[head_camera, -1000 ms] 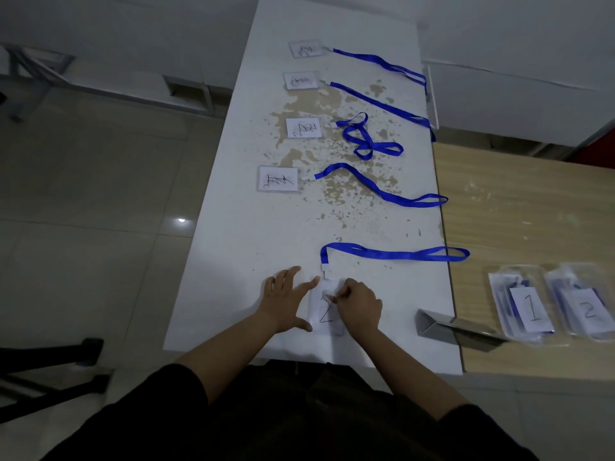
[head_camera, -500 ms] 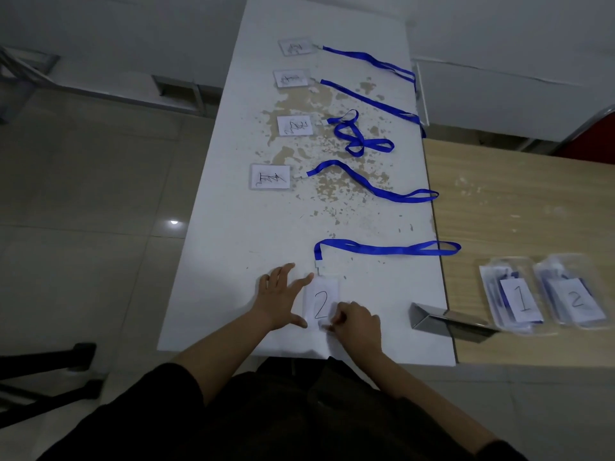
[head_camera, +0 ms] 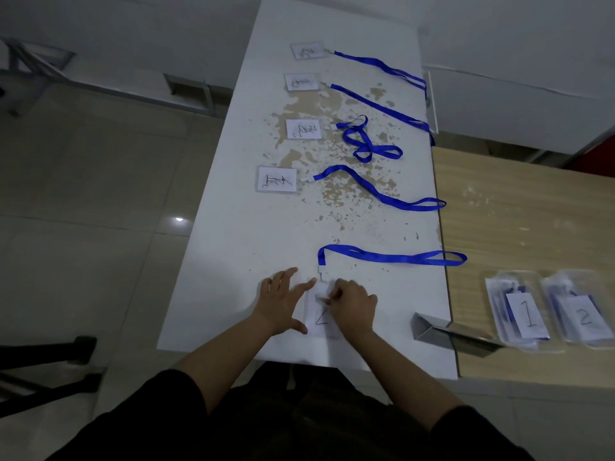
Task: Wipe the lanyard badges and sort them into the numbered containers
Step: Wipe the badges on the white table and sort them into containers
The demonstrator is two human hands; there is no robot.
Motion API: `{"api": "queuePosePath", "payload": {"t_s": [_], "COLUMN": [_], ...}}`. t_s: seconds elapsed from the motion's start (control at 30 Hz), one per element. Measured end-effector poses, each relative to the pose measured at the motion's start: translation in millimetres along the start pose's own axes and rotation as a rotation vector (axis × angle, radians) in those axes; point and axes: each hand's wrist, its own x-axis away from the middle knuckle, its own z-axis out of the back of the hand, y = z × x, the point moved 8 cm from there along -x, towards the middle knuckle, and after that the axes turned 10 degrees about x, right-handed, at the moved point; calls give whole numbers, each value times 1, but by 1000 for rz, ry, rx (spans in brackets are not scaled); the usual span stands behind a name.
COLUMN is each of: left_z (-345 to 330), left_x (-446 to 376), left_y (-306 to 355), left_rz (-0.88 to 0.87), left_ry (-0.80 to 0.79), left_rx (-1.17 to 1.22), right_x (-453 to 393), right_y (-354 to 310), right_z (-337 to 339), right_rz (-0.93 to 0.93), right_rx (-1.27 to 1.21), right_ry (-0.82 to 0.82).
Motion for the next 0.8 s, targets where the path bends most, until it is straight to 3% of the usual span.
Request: {"api": "queuePosePath", "payload": {"t_s": [0.1,0.3,0.47,0.63,0.8], "left_z": [1,4,6,7,6], "left_x": [1,0,2,2,3], "left_y": [-2,-2,-2,-2,-1], "left_rz": [9,-11,-27,-35,-34], "left_ry": [8,62,101,88,60], "left_rx": [18,39,50,31,-8], "right_x": [-22,-3,-26,-14,-15], "right_y": [17,-11,4,-23,-9], "right_z": [11,-13,2,-12,-3], "right_rz": [-163,23,-123,14,-48], "right_rx": [-84,-7,-19,29,-16], "right_ry": [17,-35,-9,-34,-71]}}
